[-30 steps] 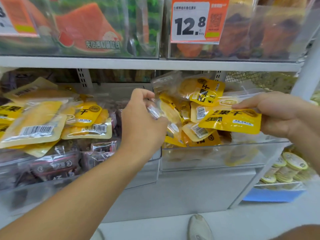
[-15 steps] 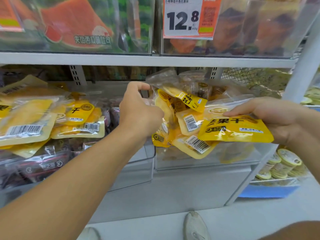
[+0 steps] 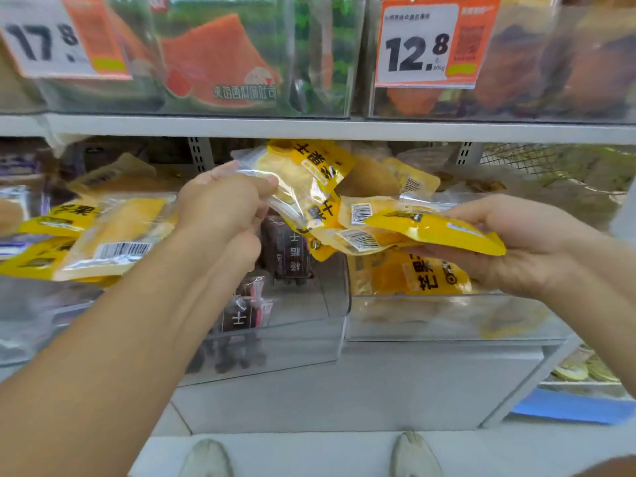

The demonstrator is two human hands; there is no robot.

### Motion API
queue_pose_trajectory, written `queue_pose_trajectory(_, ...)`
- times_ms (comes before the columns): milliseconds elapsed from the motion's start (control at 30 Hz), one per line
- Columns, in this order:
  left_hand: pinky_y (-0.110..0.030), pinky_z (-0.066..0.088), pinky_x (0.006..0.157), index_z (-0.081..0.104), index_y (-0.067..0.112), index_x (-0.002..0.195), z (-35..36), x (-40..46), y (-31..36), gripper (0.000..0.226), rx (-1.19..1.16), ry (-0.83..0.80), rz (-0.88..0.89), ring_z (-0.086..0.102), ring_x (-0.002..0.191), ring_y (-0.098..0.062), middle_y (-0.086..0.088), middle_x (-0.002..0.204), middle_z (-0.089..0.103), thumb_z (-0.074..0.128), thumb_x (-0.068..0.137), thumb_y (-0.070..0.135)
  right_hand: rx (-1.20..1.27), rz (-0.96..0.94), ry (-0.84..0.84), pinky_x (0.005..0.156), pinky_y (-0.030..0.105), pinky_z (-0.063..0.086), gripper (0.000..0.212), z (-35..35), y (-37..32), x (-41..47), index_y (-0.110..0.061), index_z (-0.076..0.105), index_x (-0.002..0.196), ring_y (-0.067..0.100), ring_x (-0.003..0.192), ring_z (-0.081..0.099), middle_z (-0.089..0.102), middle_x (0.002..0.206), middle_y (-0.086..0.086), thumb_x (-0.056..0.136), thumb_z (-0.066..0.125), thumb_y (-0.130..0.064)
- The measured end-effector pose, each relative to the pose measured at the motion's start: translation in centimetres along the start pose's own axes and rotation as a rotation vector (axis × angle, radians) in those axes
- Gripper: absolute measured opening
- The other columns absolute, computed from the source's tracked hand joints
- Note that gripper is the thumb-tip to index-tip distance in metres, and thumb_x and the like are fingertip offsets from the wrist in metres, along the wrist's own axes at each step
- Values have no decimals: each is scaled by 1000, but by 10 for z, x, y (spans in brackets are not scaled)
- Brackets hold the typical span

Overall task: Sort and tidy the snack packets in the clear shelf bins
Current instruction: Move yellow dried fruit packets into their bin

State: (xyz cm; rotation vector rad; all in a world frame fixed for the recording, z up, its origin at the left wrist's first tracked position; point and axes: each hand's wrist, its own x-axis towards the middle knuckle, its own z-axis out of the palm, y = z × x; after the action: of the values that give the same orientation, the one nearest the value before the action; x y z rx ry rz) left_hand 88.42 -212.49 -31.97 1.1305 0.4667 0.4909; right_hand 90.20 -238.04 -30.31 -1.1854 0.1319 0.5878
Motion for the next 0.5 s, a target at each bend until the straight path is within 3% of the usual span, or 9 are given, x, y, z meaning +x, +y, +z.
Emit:
queue_pose_trajectory(67, -10, 28, 34, 60, 4, 124, -10, 6, 8, 37, -53, 12, -37, 45, 34, 1, -1, 79, 56, 63, 90, -9, 26, 2, -45, 63, 37, 62, 34, 10, 6, 7, 8, 54, 129, 41, 98, 71, 69, 110, 31, 97, 46, 2)
queue_pose_trajectory(100, -9, 27, 35, 59, 7, 108, -16, 7, 13, 24, -75, 23, -56, 43, 32, 1, -1, 79, 54, 61, 91, -9, 36, 3, -71, 61, 36, 62, 33, 17, 9, 10, 7, 55, 128, 40, 97, 72, 69, 109, 30, 97, 46, 1)
queue_pose_trajectory(200, -11, 27, 35, 47, 6, 84, -39, 11, 27, 21, -153, 72, -101, 38, 28, 0, -5, 82, 52, 56, 95, -10, 79, -12, -159, 70, 36, 62, 32, 44, 22, 19, 5, 58, 126, 38, 106, 69, 70, 110, 28, 97, 45, 0)
queue_pose_trajectory(300, -12, 27, 34, 46, 5, 84, -65, 19, 41, 21, -233, 142, -86, 34, 25, -1, -6, 84, 51, 51, 97, -10, 98, -31, -205, 78, 38, 59, 32, 78, 37, 37, 6, 60, 124, 35, 111, 67, 69, 114, 27, 97, 45, 2)
queue_pose_trajectory(400, -13, 27, 35, 43, 5, 81, -91, 27, 49, 24, -280, 214, -12, 33, 25, -1, -6, 81, 47, 48, 97, -14, 78, -81, -242, 76, 33, 61, 28, 114, 42, 54, 8, 66, 114, 26, 92, 72, 71, 112, 22, 98, 44, -1)
queue_pose_trajectory(500, -13, 29, 37, 51, 5, 95, -110, 35, 51, 18, -228, 336, 90, 37, 28, -2, -5, 78, 49, 53, 93, -13, 127, -94, -212, 71, 34, 62, 32, 141, 44, 77, 6, 62, 124, 28, 100, 70, 69, 118, 23, 103, 39, -3)
